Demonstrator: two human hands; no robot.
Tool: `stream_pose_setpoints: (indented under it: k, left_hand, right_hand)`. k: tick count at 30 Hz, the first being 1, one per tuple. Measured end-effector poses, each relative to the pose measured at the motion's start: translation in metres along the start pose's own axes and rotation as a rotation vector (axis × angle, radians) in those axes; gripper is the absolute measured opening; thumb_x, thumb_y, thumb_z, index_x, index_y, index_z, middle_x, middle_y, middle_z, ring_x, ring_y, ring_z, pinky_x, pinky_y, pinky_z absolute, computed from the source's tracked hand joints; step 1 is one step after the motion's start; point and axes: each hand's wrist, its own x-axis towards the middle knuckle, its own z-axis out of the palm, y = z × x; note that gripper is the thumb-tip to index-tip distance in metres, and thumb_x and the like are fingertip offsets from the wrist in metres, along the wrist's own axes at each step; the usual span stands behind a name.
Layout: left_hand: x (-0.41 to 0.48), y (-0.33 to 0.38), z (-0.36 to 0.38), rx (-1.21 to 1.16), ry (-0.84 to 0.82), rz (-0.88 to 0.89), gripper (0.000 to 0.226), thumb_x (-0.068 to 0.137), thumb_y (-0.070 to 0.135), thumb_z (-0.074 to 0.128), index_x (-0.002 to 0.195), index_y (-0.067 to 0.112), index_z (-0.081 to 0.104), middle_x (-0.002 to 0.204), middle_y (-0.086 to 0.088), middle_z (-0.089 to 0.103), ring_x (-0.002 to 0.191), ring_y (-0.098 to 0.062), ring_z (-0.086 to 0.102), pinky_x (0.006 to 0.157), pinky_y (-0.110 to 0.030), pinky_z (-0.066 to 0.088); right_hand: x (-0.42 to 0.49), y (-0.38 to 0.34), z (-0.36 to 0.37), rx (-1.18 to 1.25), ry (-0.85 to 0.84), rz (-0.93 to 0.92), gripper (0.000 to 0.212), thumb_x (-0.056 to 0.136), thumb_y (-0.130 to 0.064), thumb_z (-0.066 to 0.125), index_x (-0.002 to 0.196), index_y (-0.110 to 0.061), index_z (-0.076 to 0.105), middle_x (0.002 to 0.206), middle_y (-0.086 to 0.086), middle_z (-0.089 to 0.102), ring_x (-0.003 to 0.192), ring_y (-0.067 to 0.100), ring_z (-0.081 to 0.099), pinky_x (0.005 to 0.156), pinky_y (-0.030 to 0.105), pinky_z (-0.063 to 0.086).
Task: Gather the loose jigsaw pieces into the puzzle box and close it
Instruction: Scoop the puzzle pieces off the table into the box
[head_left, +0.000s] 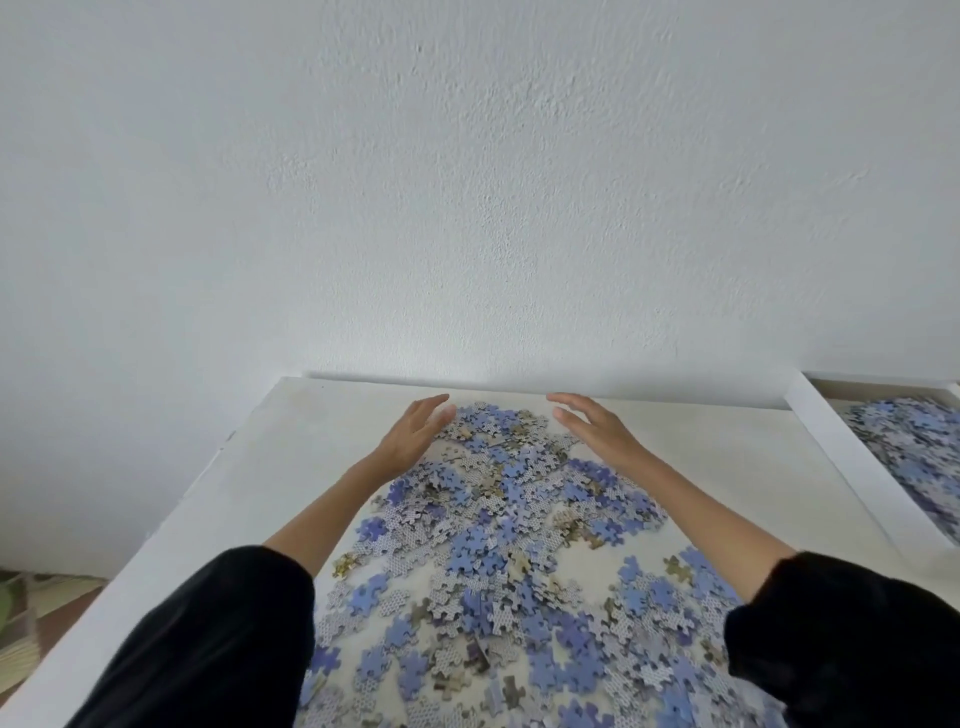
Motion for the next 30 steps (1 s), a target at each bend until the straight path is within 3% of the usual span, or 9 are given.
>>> stream_pose_setpoints:
  k: [2,6,10,13,18,21,24,27,30]
  left_hand:
    - [0.011,-0.002,0.005,0.009,-0.038,-0.010,0.111,0.061,0.092,0.014,0.145,0.021,0.027,0.151,-0.004,0.028,0.137,-0.019,0.026,0.111,-0.042,0.018]
    - [0.024,-0.001,0.014,0.005,-0.062,0.003,0.094,0.070,0.081,0.016,0.146,0.027,0.023,0.153,0.003,0.023,0.140,-0.015,0.020,0.113,-0.039,0.012]
    - [0.032,0.002,0.023,0.173,-0.153,0.064,0.082,0.077,0.072,0.011,0.147,0.030,0.010,0.156,0.007,0.010,0.143,-0.010,0.007,0.113,-0.034,0.001]
    - [0.036,0.008,0.028,0.191,-0.184,0.097,0.081,0.078,0.071,0.011,0.147,0.028,0.014,0.155,0.005,0.012,0.143,-0.010,0.007,0.113,-0.033,0.001]
    - [0.030,0.007,0.031,0.202,-0.191,0.160,0.056,0.095,0.054,0.026,0.141,0.024,0.037,0.151,0.004,0.028,0.140,-0.012,0.021,0.108,-0.028,0.013]
    - [0.020,0.007,0.031,0.163,-0.211,0.200,0.060,0.088,0.059,0.031,0.132,0.023,0.051,0.143,0.004,0.042,0.128,-0.008,0.037,0.101,-0.024,0.024]
    - [0.013,0.010,0.025,0.041,-0.134,0.238,0.063,0.082,0.062,0.035,0.119,0.018,0.060,0.119,0.003,0.061,0.105,-0.008,0.056,0.086,-0.018,0.042]
    - [0.014,0.015,0.020,-0.030,-0.033,0.223,0.061,0.081,0.060,0.037,0.116,0.016,0.061,0.115,0.002,0.062,0.104,-0.007,0.057,0.087,-0.019,0.043]
    - [0.015,0.018,0.021,-0.020,-0.060,0.163,0.068,0.079,0.064,0.032,0.122,0.018,0.058,0.124,0.001,0.059,0.111,-0.010,0.053,0.092,-0.027,0.041]
  right_hand:
    - [0.012,0.001,0.007,-0.008,-0.054,0.044,0.042,0.094,-0.045,0.037,0.135,-0.033,0.040,0.147,-0.006,0.033,0.135,0.014,0.027,0.109,0.039,0.021]
    - [0.026,0.007,0.026,-0.068,-0.095,0.027,0.044,0.095,-0.048,0.034,0.137,-0.036,0.035,0.149,-0.006,0.028,0.138,0.015,0.021,0.113,0.045,0.016]
    - [0.033,0.004,0.035,-0.204,-0.111,-0.021,0.048,0.096,-0.042,0.036,0.142,-0.028,0.030,0.152,-0.008,0.019,0.140,0.010,0.013,0.112,0.035,0.008]
    - [0.037,0.003,0.036,-0.225,-0.122,-0.017,0.051,0.096,-0.042,0.037,0.144,-0.027,0.026,0.152,-0.009,0.018,0.140,0.010,0.011,0.112,0.033,0.007]
    - [0.032,0.010,0.039,-0.362,-0.153,-0.108,0.054,0.095,-0.044,0.040,0.143,-0.023,0.028,0.152,-0.005,0.022,0.141,0.012,0.012,0.113,0.033,0.008]
    - [0.018,0.015,0.039,-0.389,-0.176,-0.171,0.061,0.087,-0.052,0.038,0.141,-0.023,0.033,0.148,-0.005,0.028,0.137,0.012,0.021,0.113,0.037,0.018]
    - [0.010,0.011,0.032,-0.236,-0.167,-0.181,0.041,0.089,-0.040,0.045,0.127,-0.024,0.052,0.134,-0.003,0.044,0.125,0.012,0.037,0.106,0.038,0.030]
    - [0.012,0.003,0.026,-0.122,-0.064,-0.174,0.027,0.092,-0.027,0.051,0.118,-0.023,0.058,0.125,-0.004,0.050,0.116,0.012,0.046,0.102,0.037,0.035]
    - [0.020,-0.008,0.029,-0.208,-0.096,-0.144,0.033,0.094,-0.025,0.048,0.127,-0.024,0.051,0.136,-0.004,0.043,0.127,0.012,0.036,0.106,0.034,0.027]
